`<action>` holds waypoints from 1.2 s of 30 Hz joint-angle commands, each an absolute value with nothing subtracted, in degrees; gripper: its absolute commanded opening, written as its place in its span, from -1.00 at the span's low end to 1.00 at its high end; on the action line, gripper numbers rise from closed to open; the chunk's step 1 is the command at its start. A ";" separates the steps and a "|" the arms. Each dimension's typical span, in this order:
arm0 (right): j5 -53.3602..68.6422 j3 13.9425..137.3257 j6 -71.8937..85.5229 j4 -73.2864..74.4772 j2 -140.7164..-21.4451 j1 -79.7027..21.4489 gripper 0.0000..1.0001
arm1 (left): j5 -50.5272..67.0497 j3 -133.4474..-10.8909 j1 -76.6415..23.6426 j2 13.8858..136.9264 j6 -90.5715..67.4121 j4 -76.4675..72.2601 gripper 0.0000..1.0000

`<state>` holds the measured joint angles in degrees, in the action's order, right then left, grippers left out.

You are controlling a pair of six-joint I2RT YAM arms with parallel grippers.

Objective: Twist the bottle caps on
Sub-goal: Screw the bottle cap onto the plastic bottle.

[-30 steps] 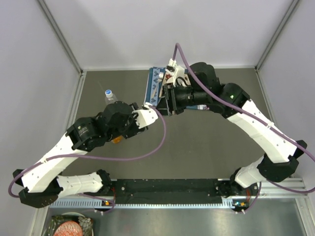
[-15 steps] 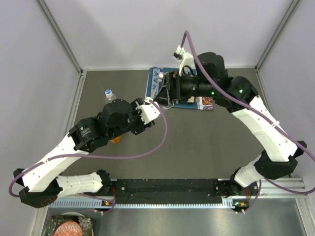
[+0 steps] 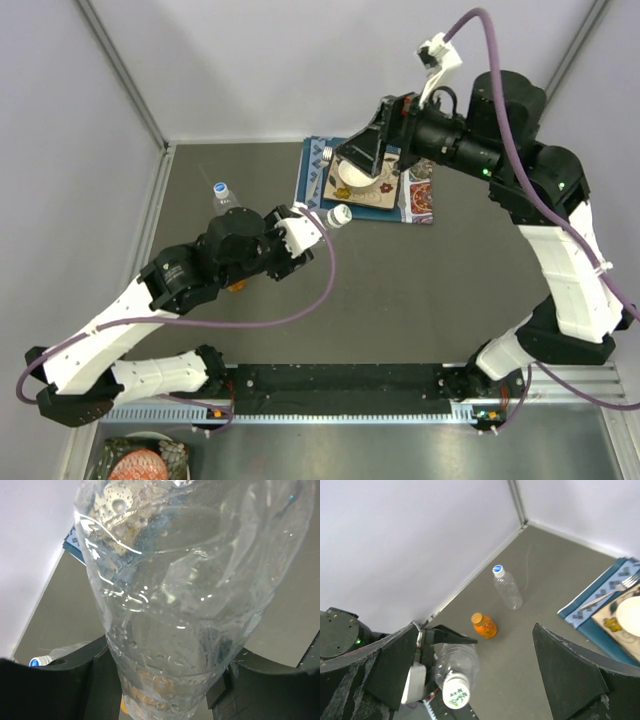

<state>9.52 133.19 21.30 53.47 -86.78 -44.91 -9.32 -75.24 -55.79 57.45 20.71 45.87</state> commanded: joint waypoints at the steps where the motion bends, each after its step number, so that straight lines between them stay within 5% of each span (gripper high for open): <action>1: 6.77 134.04 17.06 49.93 -82.11 -42.20 0.98 | -4.77 -76.63 -54.94 54.94 15.75 41.22 -0.72; 8: 11.50 114.93 12.40 38.60 -69.64 -41.66 0.98 | 10.62 -70.67 -52.65 46.76 11.61 22.43 -0.77; 13: 33.01 103.46 4.05 26.56 -61.80 -41.66 0.98 | 20.63 -71.72 -50.28 48.95 3.35 20.49 -0.67; 22: 59.67 108.46 -0.36 21.63 -67.49 -40.52 0.98 | 44.19 -64.69 -48.87 50.88 -4.48 5.72 -0.63; 30: 73.01 111.27 11.67 10.66 -76.02 -40.25 0.98 | 54.31 -62.05 -48.69 52.73 -6.06 -1.13 -0.65; 36: 78.13 104.24 33.12 -19.41 -77.69 -40.17 0.98 | 54.49 -61.17 -48.52 53.09 -6.24 -2.11 -0.65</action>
